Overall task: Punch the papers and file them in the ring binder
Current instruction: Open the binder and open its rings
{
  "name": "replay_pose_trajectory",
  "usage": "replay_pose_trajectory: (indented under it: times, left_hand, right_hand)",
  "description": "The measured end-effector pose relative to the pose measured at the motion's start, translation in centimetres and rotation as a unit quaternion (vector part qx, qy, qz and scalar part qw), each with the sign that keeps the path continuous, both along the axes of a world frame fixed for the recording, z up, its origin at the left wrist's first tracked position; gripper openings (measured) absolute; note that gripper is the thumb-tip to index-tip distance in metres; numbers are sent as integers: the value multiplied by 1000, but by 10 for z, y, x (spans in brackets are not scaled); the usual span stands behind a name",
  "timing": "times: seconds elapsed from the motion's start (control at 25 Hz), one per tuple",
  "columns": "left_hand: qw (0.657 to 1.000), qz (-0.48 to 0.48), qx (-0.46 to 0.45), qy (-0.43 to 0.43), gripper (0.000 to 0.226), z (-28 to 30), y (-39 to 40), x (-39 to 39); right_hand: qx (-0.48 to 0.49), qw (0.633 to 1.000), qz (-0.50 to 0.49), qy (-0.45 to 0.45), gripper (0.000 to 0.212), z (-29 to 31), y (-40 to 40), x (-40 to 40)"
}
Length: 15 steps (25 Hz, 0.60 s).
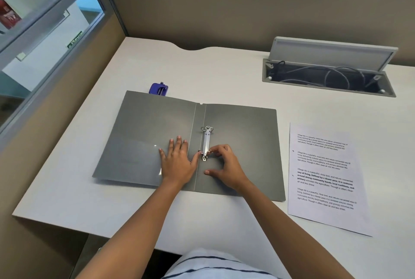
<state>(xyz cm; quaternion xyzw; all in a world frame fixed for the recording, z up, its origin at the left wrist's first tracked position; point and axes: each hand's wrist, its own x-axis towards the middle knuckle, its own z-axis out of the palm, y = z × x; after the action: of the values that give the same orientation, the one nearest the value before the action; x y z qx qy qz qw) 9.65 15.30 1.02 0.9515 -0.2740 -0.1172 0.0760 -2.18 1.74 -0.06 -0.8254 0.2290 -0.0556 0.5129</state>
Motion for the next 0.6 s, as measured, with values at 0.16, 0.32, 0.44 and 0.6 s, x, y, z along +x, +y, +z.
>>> replay_pose_trajectory:
  times: [0.16,0.32,0.44,0.6]
  left_hand:
    - [999,2,21,-47,78,2,-6,-9]
    - [992,-15,15,-121,79,-3,-7,-19]
    - [990,-22,20,-139,72,-5,-6,-21]
    - [989,-7,29,-142,73,4,-15,-30]
  right_hand:
    - [-5,1000,7,-1,62,-5,-3,-5]
    - [-17,999,-5,-27,68,-11,-2,-12]
    - [-17,999,-12,-29,70,-11,-3,-12]
    - [8,999,-34,-15,66,-9,-12,-16]
